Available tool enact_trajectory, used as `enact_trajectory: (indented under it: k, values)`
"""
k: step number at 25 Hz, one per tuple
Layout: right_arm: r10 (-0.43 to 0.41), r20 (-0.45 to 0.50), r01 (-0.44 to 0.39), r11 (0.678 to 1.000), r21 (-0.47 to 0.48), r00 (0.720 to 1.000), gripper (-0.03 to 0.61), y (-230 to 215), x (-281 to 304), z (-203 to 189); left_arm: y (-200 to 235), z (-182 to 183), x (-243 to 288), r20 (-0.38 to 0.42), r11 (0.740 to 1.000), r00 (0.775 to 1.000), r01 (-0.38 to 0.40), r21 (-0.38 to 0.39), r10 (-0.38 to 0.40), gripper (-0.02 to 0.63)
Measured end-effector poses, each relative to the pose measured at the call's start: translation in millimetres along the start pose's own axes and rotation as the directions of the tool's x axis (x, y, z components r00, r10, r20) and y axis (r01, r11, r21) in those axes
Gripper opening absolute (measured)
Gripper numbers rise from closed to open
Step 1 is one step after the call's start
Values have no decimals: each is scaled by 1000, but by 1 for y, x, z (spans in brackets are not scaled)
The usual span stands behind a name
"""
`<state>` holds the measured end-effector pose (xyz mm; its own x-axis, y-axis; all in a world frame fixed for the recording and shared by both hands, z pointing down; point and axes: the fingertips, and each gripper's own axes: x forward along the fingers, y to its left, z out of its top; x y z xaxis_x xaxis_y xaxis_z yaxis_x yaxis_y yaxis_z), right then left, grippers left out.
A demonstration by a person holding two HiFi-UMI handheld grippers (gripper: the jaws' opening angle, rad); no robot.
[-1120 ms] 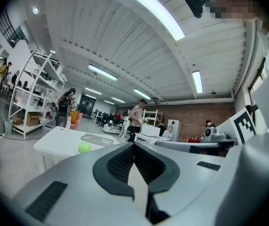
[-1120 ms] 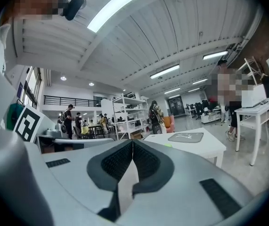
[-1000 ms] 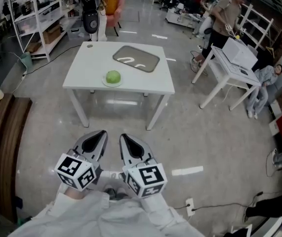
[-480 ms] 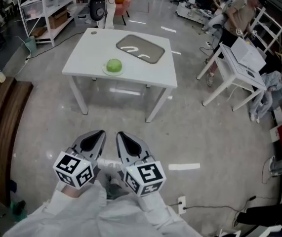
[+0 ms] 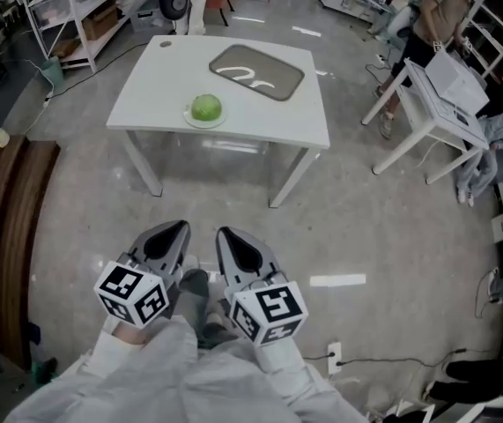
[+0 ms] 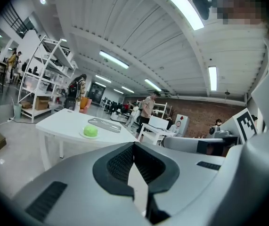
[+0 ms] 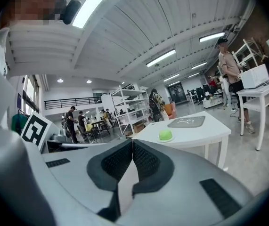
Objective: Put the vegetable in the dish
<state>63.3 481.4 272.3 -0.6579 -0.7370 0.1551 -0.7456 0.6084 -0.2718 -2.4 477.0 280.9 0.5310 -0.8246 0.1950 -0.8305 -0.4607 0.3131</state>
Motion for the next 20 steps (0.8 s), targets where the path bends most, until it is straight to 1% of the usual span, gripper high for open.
enact_trajectory:
  k: [5,11,17,20]
  values:
    - [-43,-1,43,999,4,999,12,-26,56,14,48,29,40,2,1000,1000,28,7,-28,8]
    - [-82,20,83,997,-8,996,12,-48,126,43,103,70,84,13,998,998,61,19,-61,8]
    - [-113,48,115,993,-29,992,12,-61,193,66,145,102,121,18,991,992,126,53,-127,8]
    - [-116,58,118,992,-34,992,12,-62,215,72,157,109,133,7,987,989,145,63,-146,8]
